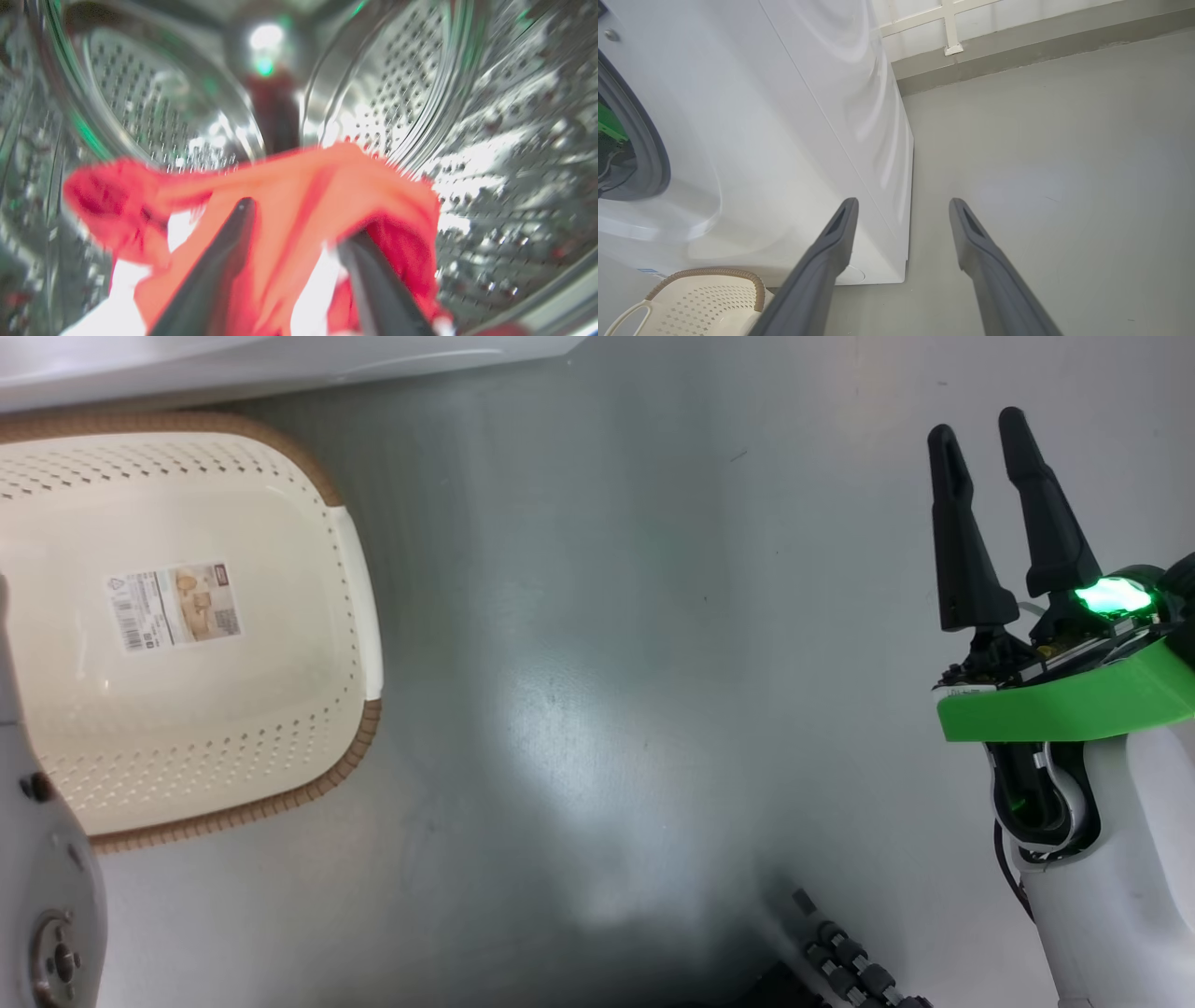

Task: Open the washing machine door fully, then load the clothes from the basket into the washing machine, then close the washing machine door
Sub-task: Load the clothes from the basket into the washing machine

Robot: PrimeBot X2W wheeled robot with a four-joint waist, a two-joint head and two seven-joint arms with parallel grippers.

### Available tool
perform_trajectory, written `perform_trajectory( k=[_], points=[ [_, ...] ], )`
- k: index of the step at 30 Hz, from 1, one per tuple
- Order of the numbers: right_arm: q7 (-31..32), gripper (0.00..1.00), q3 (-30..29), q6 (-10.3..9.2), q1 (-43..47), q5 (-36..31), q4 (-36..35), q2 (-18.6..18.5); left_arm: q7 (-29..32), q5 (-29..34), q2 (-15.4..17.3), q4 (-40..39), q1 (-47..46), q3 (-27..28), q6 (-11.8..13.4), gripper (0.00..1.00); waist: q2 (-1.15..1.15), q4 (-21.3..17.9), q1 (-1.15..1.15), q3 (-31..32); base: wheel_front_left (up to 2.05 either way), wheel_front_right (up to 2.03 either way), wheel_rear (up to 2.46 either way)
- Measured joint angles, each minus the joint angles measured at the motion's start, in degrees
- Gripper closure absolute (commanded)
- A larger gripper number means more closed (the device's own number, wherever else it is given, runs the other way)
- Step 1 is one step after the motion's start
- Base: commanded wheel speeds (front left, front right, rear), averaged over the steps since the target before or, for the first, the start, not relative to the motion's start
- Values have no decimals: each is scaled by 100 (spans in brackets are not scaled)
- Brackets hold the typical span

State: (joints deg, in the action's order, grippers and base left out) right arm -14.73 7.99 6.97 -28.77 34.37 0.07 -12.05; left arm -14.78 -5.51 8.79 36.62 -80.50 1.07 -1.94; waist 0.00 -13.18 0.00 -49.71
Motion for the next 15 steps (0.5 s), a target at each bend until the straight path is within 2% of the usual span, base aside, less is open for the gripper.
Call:
perform_trajectory(
  k=[4,15],
  points=[
    [0,0,64,0,-26,0,34,9,0,-74,-16,848,-93,24,-32,0,0,69,0,85,0,0,0],
    [0,0,89,0,-68,0,75,8,0,-125,-7,1061,-171,85,-246,0,0,162,0,389,0,0,0]
  ],
)
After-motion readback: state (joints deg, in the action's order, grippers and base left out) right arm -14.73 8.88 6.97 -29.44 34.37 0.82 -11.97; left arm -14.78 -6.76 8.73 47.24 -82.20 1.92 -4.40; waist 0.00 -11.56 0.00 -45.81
